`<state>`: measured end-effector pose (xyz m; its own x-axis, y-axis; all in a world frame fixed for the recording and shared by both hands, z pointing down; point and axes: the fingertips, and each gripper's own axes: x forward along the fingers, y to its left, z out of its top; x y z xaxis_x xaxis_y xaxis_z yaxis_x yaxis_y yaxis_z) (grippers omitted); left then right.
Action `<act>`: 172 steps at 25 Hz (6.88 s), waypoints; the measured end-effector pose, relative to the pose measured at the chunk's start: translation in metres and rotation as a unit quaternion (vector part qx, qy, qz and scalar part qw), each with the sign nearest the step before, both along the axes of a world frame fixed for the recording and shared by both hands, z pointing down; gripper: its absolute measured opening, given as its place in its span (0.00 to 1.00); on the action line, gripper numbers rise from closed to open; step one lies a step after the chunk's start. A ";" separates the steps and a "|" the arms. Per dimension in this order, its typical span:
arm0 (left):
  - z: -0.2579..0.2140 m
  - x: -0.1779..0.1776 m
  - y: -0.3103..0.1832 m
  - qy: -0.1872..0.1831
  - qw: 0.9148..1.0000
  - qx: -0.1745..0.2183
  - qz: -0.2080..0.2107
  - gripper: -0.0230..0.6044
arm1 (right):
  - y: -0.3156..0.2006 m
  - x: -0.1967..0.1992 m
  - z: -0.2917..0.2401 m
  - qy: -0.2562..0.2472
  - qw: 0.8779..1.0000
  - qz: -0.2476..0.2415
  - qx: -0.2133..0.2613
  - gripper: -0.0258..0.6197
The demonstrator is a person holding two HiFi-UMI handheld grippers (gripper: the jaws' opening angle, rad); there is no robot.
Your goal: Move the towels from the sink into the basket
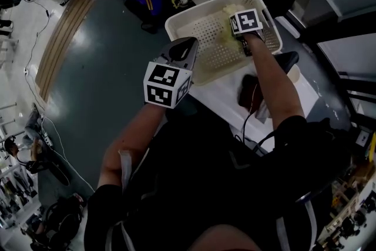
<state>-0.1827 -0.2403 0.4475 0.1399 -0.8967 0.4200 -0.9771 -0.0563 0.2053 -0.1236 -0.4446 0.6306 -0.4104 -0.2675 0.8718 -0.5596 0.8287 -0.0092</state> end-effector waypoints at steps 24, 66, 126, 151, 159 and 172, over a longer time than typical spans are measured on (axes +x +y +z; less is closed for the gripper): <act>-0.046 0.030 0.078 0.028 0.991 0.090 0.098 0.05 | 0.150 0.070 -0.240 -0.201 0.963 0.067 0.168 0.27; 0.127 0.216 0.047 -0.003 0.985 -0.091 0.149 0.05 | 0.190 0.270 0.087 -0.048 0.998 0.009 -0.027 0.46; -0.045 0.022 0.130 0.026 0.990 0.118 0.076 0.05 | 0.230 0.092 -0.230 -0.205 0.968 -0.008 0.146 0.18; -0.018 -0.096 0.117 -0.003 0.989 0.036 -0.144 0.05 | 0.166 -0.082 -0.070 -0.078 0.940 -0.333 -0.013 0.20; -0.018 -0.100 0.122 -0.013 0.983 0.028 -0.181 0.05 | 0.164 -0.082 -0.009 -0.007 0.930 -0.365 -0.041 0.21; -0.028 -0.100 0.155 -0.029 0.980 0.039 -0.190 0.05 | 0.157 -0.082 -0.029 -0.013 0.954 -0.299 -0.019 0.42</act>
<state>-0.2826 -0.0850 0.4197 -0.2335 -0.9089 0.3454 -0.9402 0.3016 0.1582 -0.2058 -0.2872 0.6020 -0.5012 0.0527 0.8638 0.0146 0.9985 -0.0524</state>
